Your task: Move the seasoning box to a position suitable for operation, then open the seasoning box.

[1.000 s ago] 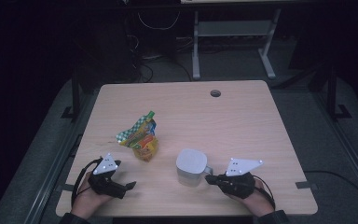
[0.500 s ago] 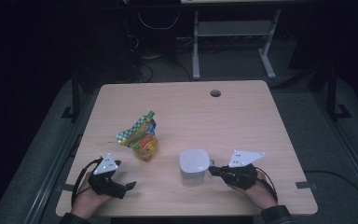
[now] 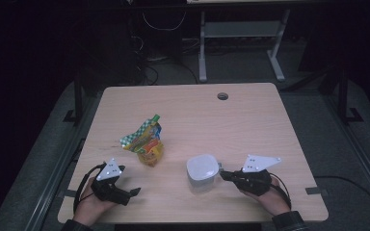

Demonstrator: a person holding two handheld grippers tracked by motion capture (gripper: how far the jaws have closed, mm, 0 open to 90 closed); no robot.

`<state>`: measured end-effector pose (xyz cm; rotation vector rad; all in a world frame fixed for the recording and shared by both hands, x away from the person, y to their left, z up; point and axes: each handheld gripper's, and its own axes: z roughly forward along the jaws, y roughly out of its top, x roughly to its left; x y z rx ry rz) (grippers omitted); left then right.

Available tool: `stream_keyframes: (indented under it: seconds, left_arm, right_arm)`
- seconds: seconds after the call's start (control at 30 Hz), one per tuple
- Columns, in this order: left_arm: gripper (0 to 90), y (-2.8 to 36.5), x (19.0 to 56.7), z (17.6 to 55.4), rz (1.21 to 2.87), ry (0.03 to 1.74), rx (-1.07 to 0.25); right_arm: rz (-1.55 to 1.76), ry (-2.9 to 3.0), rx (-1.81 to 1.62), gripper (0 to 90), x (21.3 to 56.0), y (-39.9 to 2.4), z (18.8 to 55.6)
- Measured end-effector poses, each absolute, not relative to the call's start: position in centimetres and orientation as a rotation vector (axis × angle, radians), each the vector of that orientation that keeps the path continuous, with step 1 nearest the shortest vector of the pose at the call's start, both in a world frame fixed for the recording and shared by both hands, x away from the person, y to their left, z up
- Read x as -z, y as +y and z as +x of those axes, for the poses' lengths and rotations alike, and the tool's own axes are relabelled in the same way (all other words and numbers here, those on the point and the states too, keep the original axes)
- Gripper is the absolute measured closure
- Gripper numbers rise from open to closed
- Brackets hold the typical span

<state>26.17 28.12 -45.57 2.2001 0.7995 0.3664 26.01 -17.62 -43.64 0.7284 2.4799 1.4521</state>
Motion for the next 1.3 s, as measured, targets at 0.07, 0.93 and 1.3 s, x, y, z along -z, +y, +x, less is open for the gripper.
stream_keyframes:
  seconds: [0.07,0.93,1.3]
  left_arm:
    - [0.0,28.1,45.6,26.2,2.201,0.798,-0.367]
    - [0.0,27.8,45.6,26.2,2.199,0.796,-0.362]
    - [0.0,27.9,45.6,26.4,2.196,0.802,-0.35]
  right_arm:
    - [0.738,2.472,-1.454,89.5,43.6,-18.0,25.8]
    - [0.837,2.311,-1.532,89.6,41.5,-20.3,26.9]
    - [0.816,2.299,-1.592,89.6,39.7,-20.0,27.9]
